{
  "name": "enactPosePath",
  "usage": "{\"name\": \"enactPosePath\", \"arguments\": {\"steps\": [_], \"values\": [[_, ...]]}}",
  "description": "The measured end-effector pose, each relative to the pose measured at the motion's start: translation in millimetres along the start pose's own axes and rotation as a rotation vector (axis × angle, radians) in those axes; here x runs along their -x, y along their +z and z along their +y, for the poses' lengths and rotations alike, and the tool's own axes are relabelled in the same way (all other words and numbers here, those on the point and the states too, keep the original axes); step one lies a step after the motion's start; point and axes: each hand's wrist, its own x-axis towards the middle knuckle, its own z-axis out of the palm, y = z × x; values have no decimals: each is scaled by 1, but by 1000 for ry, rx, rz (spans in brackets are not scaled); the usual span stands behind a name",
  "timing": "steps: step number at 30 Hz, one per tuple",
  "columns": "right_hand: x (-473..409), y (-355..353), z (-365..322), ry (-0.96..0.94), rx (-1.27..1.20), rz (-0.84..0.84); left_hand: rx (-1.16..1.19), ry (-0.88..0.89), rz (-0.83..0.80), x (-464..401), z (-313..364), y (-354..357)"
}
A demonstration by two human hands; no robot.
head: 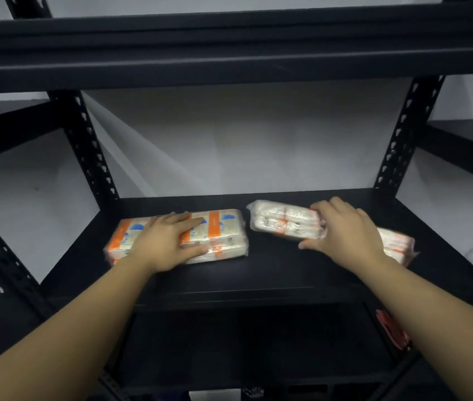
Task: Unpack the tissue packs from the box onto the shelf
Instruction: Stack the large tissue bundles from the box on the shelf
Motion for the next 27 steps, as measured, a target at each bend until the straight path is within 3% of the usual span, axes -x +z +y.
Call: {"name": "enactPosePath", "arguments": {"steps": [8, 18, 27], "values": [[18, 10, -9, 44, 2, -96, 93, 104, 84, -18, 41, -6], [40, -9, 34, 134, -42, -160, 159, 413, -83, -59, 125, 8], [64, -22, 66, 156, -109, -208, 117, 468, -169, -89, 128, 18]]}}
